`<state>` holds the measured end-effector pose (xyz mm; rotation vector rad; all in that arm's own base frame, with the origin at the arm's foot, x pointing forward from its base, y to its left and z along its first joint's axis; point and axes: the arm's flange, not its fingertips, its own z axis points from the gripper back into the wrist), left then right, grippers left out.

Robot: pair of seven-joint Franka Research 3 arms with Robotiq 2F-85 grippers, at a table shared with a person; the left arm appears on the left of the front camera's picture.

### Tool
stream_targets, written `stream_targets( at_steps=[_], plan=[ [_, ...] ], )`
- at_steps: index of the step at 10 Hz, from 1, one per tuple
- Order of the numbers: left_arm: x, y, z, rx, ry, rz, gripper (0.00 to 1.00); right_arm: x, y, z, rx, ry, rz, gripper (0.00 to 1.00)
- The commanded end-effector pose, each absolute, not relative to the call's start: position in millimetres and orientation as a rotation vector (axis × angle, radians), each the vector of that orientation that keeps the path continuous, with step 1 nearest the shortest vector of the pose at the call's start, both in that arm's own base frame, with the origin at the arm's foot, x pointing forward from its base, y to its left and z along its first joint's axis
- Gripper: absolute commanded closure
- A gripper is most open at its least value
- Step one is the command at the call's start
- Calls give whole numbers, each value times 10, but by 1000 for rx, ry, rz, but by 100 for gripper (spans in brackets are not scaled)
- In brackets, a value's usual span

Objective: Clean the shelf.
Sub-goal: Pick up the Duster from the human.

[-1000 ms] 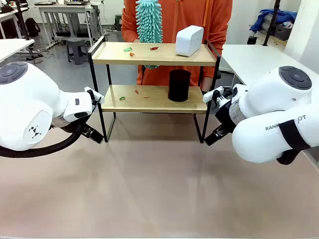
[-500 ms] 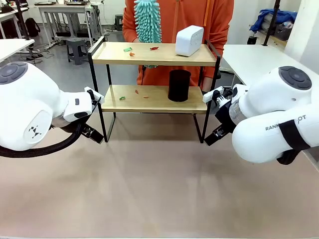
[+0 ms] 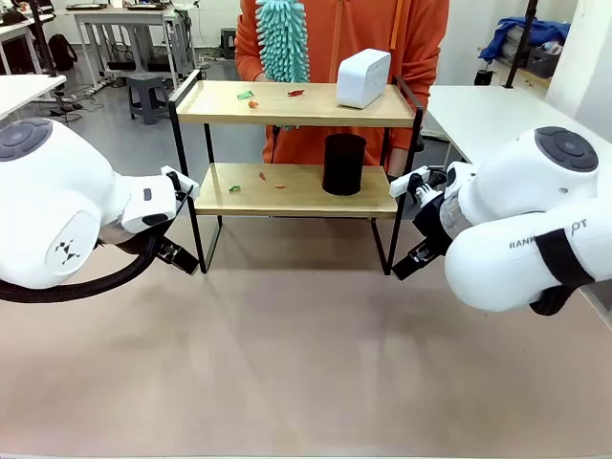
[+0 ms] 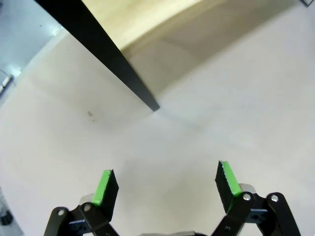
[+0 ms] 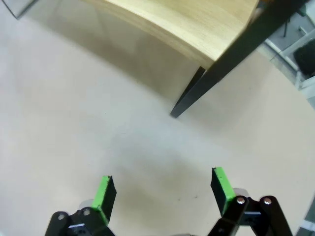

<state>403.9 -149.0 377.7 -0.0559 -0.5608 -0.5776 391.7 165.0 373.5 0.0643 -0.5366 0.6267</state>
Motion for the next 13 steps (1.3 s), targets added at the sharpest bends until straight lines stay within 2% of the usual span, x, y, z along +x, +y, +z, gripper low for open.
stream_targets(
  at_steps=[1,2,3,4,6,8,9,10,11,13],
  plan=[
    [3707,-944,4214,-258,-573,-524,0,3619,1050,4266,217,-471,436,0],
    [3530,-576,4374,-381,-577,-480,0,3387,608,4502,377,-509,335,0],
    [3338,-105,4516,-502,-625,-370,0,3119,77,4688,636,-544,268,0],
    [3203,299,4586,-664,-684,-269,0,2945,-361,4721,802,-580,162,0],
    [3142,964,4410,-860,-784,-105,0,2751,-1240,4450,1123,-640,-54,0],
    [3295,1354,4017,-1106,-864,63,0,2780,-1825,3886,1339,-632,-269,0],
    [3417,1349,3902,-1111,-806,146,0,2834,-1841,3721,1361,-621,-327,0],
    [3602,1307,3867,-1037,-587,272,0,2910,-1681,3690,1150,-642,-327,0],
    [3379,1768,4229,-1065,-825,127,0,2628,-2176,4078,1271,-624,-267,0],
    [3379,1768,4229,-1065,-825,127,0,2628,-2176,4078,1271,-624,-267,0]
  ],
)
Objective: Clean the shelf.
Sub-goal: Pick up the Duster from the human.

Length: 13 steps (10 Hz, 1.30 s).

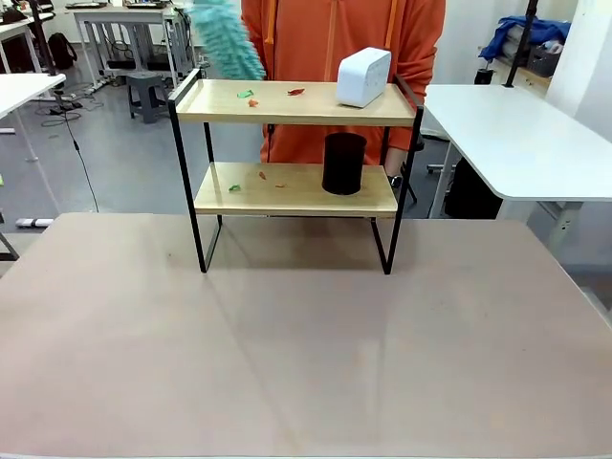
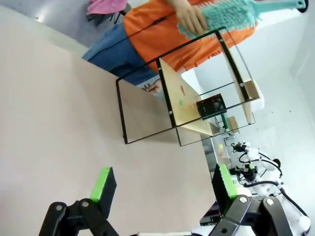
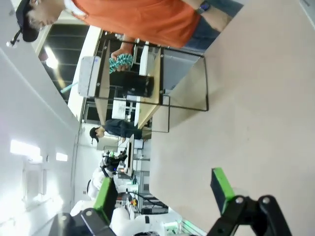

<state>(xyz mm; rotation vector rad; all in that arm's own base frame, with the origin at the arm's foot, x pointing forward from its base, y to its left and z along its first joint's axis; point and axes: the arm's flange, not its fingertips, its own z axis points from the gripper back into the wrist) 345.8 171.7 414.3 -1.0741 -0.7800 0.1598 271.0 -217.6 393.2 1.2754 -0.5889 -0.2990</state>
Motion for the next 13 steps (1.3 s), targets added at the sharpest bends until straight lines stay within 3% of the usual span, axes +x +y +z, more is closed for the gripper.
stream_targets(
  at_steps=[1,5,6,10,13],
  plan=[
    [3379,1768,4229,-1065,-825,127,0,2628,-2176,4078,1271,-624,-267,0],
    [3369,1790,4265,-1074,-802,140,0,2628,-2176,4078,1271,-624,-267,0],
    [3417,1921,4326,-1197,-734,156,0,2628,-2176,4078,1271,-624,-267,0],
    [4197,1940,4929,-1249,-652,159,0,2628,-2176,4078,1271,-624,-267,0],
    [4902,1551,5072,-1326,-427,24,0,2628,-2176,4078,1271,-624,-267,0]
  ],
)
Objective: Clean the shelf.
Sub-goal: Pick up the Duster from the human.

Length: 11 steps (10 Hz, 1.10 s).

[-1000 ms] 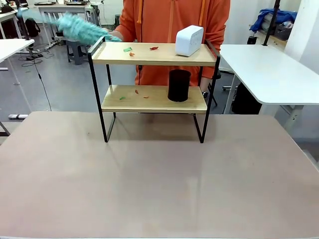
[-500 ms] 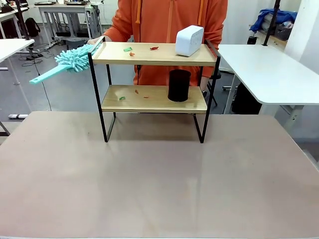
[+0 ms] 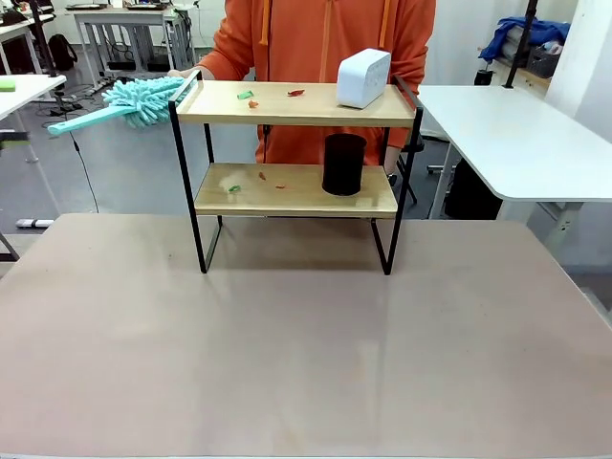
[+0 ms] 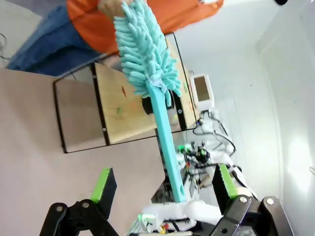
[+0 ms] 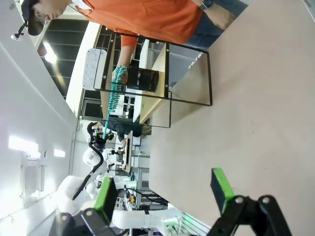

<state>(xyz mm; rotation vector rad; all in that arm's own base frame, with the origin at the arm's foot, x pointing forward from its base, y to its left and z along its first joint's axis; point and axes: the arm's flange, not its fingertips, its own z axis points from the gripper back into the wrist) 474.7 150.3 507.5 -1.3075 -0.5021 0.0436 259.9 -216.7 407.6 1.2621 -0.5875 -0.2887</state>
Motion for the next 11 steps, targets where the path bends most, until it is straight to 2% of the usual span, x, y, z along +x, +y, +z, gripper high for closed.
stream_targets(
  at_steps=[1,4,8,9,10,11],
  plan=[
    [5047,1352,5051,-1305,-396,-3,0,2628,-2176,4078,1271,-624,-267,0],
    [5210,979,5050,-1383,-281,-85,0,2628,-2176,4078,1271,-624,-267,0],
    [5211,851,4987,-1399,-269,-80,0,2628,-2176,4078,1271,-624,-267,0],
    [5185,864,4978,-1394,-287,-83,32,2628,-2176,4078,1271,-624,-267,0],
    [5180,854,4982,-1396,-279,-77,57,2628,-2176,4078,1271,-624,-267,0],
    [5178,842,4978,-1400,-269,-83,89,2628,-2176,4078,1271,-624,-267,0]
  ],
)
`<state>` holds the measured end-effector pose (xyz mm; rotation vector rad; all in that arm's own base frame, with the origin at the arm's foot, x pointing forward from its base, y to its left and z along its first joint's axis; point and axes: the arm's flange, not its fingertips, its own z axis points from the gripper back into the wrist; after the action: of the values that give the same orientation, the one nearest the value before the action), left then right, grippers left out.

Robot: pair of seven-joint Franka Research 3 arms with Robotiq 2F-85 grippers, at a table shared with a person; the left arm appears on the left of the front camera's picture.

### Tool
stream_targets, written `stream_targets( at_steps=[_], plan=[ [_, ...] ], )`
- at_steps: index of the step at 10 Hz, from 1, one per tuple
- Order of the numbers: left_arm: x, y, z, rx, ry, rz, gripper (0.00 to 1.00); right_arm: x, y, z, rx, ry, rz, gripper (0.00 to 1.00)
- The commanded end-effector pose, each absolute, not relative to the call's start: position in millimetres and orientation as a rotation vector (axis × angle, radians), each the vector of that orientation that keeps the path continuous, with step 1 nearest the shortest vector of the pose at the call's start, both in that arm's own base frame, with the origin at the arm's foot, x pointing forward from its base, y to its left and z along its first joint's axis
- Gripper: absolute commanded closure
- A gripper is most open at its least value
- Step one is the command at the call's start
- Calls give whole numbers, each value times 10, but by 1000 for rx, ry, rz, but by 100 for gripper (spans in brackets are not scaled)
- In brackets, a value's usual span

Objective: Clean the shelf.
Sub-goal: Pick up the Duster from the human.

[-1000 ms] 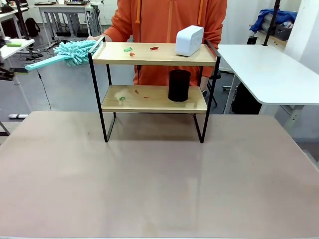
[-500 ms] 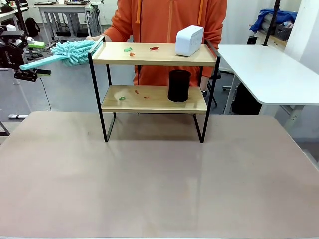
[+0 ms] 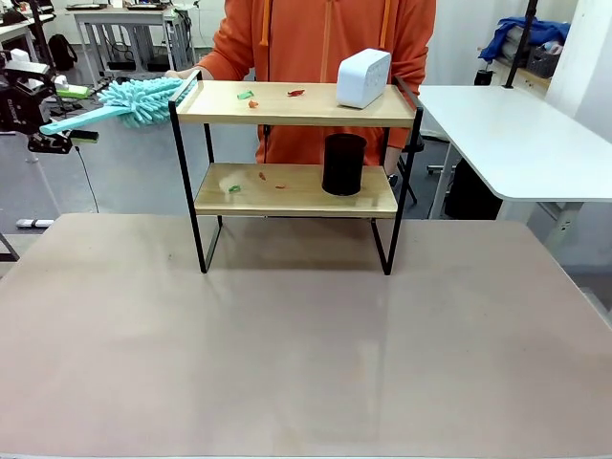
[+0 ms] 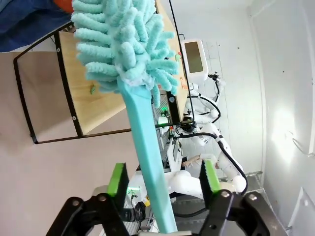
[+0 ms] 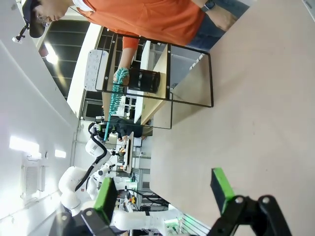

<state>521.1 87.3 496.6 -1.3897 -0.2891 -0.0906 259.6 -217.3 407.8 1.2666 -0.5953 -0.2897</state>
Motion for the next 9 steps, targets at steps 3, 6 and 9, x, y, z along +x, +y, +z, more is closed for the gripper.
stream_targets(
  at_steps=[3,6,9],
  plan=[
    [5162,818,4954,-1397,-285,-87,100,2628,-2176,4078,1271,-624,-267,0],
    [5153,807,4945,-1393,-295,-91,100,2628,-2176,4078,1271,-624,-267,0],
    [5098,815,4941,-1389,-315,-103,100,2628,-2176,4078,1271,-624,-267,0]
  ],
)
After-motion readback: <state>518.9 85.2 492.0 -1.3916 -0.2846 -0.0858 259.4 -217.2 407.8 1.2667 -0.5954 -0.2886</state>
